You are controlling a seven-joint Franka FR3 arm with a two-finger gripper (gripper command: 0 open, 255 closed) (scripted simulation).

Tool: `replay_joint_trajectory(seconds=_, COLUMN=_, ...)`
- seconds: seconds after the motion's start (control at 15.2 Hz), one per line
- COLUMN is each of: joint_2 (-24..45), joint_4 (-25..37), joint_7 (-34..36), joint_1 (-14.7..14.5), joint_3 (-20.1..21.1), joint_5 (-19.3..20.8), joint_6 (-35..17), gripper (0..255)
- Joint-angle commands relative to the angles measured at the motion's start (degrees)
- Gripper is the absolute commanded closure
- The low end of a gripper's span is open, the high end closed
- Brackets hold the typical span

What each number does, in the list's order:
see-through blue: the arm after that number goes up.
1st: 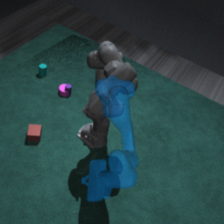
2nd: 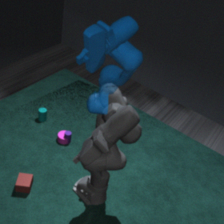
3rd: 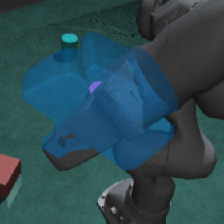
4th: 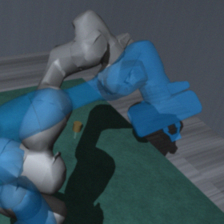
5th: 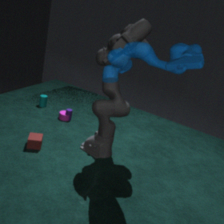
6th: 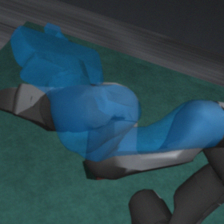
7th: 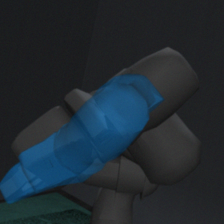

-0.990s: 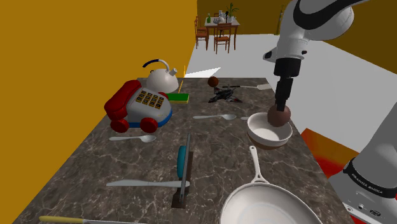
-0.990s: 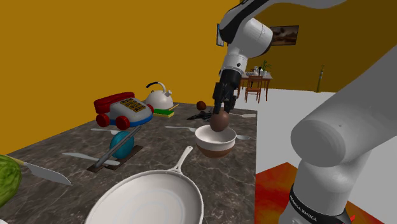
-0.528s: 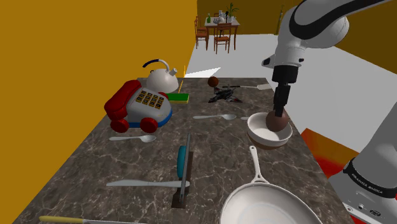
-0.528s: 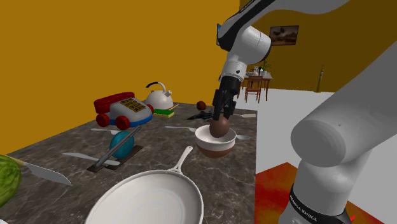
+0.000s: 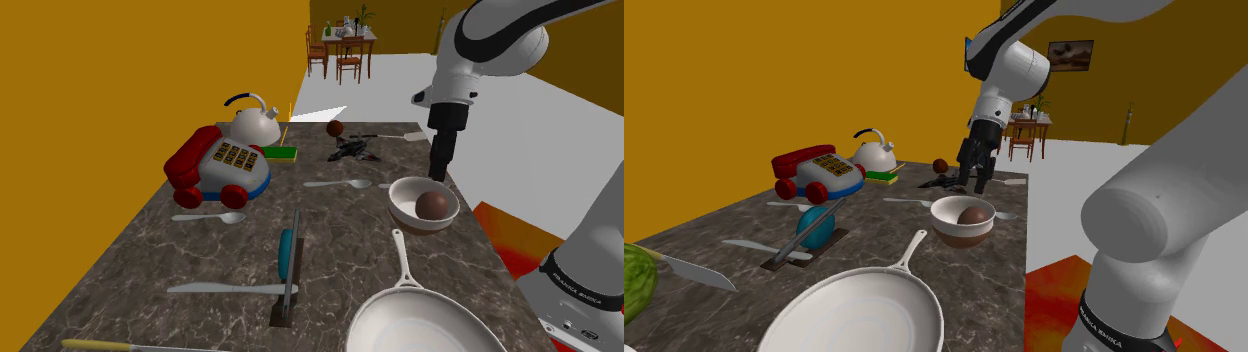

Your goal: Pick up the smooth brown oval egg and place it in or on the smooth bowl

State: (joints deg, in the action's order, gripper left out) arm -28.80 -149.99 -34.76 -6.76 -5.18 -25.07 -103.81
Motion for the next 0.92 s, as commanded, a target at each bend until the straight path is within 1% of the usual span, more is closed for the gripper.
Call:
replay_joint_trajectory(seconds=0.0, joint_2=0.0, joint_4=0.0, joint_7=0.0, joint_1=0.0, joint_3=0.0, joint_5=0.0, joint_6=0.0, gripper=0)
replay_joint_trajectory(seconds=0.07, joint_2=0.0, joint_4=0.0, joint_7=0.0, joint_1=0.0, joint_3=0.0, joint_5=0.0, joint_6=0.0, gripper=0)
replay_joint_trajectory(seconds=0.33, joint_2=0.2, joint_4=6.7, joint_7=0.5, joint_1=1.4, joint_3=-2.1, joint_5=2.5, joint_6=7.0, gripper=0)
replay_joint_trajectory(seconds=0.86, joint_2=0.2, joint_4=6.7, joint_7=0.5, joint_1=1.4, joint_3=-2.1, joint_5=2.5, joint_6=7.0, gripper=0)
